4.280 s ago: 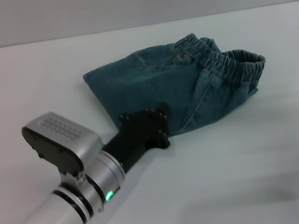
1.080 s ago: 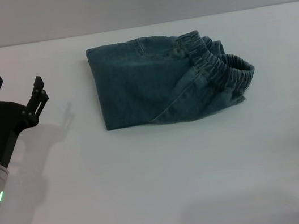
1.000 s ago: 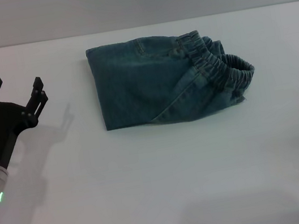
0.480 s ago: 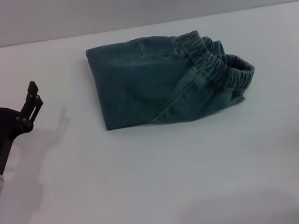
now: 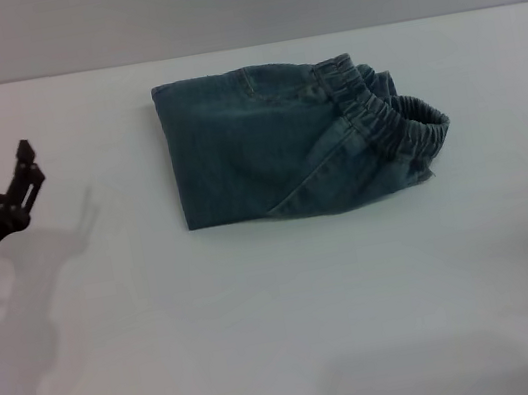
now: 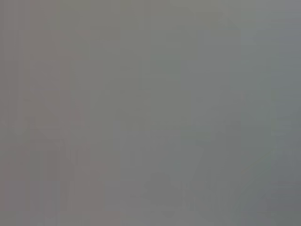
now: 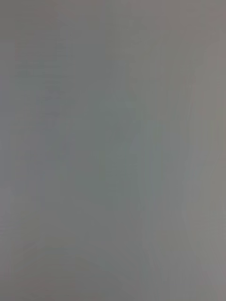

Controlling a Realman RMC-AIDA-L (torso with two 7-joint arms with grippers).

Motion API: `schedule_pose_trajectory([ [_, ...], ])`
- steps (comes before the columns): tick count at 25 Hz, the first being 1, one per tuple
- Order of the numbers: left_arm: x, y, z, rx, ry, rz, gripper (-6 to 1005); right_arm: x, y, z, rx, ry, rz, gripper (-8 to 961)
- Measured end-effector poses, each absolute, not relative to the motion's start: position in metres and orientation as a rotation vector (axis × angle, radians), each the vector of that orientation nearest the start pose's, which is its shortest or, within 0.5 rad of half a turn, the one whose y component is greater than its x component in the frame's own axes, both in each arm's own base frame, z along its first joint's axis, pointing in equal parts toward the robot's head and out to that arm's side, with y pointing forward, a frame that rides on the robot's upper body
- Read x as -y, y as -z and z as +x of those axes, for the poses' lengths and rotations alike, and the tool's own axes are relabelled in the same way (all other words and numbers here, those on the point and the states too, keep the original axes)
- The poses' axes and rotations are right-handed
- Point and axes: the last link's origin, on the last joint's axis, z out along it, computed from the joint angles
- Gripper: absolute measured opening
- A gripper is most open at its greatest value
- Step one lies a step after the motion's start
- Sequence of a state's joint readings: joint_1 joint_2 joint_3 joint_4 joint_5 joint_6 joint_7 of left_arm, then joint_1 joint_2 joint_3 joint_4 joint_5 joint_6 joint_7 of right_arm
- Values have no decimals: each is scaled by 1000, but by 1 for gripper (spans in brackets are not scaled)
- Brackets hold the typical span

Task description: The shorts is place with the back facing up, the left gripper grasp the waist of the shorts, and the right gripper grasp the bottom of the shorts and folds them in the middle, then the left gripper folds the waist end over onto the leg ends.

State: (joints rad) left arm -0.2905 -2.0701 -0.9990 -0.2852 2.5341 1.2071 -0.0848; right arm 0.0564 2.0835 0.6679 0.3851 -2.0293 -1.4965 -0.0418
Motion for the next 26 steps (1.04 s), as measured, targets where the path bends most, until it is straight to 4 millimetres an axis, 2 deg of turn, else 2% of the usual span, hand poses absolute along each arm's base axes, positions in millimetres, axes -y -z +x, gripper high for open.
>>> schedule_pose_trajectory([
  [26,-296,12,-331,460,719,-1591,838,-210,2,352,-509,-721,-1280,609],
])
